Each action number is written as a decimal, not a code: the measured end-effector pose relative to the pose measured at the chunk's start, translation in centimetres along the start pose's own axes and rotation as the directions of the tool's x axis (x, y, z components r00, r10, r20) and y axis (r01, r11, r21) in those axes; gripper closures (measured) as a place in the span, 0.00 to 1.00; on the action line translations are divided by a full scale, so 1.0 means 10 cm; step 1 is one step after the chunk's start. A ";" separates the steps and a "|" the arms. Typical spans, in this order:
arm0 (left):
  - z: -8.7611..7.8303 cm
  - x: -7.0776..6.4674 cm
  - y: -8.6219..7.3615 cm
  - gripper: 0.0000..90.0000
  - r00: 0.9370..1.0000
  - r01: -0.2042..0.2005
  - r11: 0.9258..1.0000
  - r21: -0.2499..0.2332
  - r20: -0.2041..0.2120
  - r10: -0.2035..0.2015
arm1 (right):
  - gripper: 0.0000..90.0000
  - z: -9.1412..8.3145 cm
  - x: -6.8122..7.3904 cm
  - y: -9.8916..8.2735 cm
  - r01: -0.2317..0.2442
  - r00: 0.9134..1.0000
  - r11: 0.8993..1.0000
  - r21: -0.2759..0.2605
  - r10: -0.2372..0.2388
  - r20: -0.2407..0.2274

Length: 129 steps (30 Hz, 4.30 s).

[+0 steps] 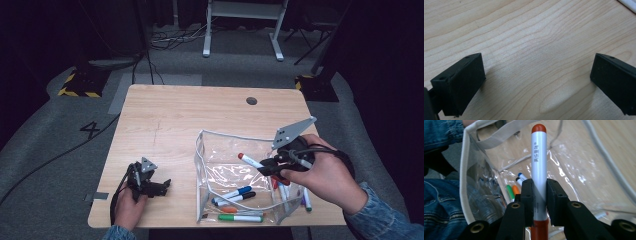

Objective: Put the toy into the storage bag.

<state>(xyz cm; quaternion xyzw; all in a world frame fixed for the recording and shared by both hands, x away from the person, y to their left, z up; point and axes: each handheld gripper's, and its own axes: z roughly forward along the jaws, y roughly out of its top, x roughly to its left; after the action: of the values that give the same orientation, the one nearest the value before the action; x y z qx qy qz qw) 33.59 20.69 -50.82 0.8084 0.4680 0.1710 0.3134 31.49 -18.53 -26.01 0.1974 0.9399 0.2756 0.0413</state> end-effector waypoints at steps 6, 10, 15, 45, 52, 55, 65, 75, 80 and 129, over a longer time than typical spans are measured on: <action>0.00 0.00 0.00 0.00 1.000 0.000 1.000 0.000 0.000 0.000 | 0.86 0.29 0.08 0.07 0.052 0.997 0.996 0.077 -0.047 -0.065; 0.00 0.00 0.00 0.00 1.000 0.000 1.000 0.000 0.000 0.000 | 0.86 0.50 0.12 0.08 0.085 0.993 0.988 0.129 -0.072 -0.097; 0.00 0.00 0.00 0.00 1.000 0.000 1.000 0.000 0.000 0.000 | 0.86 0.75 0.13 0.09 0.125 0.988 0.971 0.204 -0.103 -0.115; 0.00 0.00 0.00 0.00 1.000 0.000 1.000 0.001 0.000 0.000 | 0.71 1.58 0.09 -0.11 0.229 0.963 0.881 0.414 -0.143 -0.228; 0.00 0.00 0.00 0.00 1.000 0.000 1.000 0.000 0.000 0.000 | 0.66 1.24 0.01 0.00 0.140 0.984 0.956 0.257 -0.105 -0.147; 0.00 0.00 0.00 0.00 1.000 0.000 1.000 0.000 0.000 0.000 | 0.64 1.07 -0.05 0.02 0.086 0.992 0.979 0.185 -0.067 -0.108; 0.00 0.00 0.00 0.00 1.000 0.005 1.000 0.000 0.002 -0.005 | 0.60 0.51 -0.32 -0.14 -0.083 0.997 0.996 0.008 0.083 -0.001; 0.00 0.00 0.00 0.00 1.000 0.011 1.000 0.003 -0.002 -0.011 | 0.62 -0.13 -0.68 -0.58 -0.231 0.961 0.964 -0.135 0.248 0.126; 0.00 0.00 0.00 0.00 1.000 0.010 1.000 0.003 -0.002 -0.010 | 0.62 -0.32 -0.84 -0.88 -0.314 0.922 0.934 -0.169 0.343 0.180; 0.00 0.00 0.00 0.00 1.000 0.010 1.000 0.003 -0.002 -0.010 | 0.85 0.80 -1.19 -2.51 -0.661 0.715 0.750 0.035 0.614 0.335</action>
<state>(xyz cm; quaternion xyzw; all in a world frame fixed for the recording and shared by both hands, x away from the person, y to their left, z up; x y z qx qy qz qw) 33.56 20.70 -50.82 0.8062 0.4729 0.1696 0.3124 35.13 -38.55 -46.54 0.5520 0.8139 0.1668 0.0715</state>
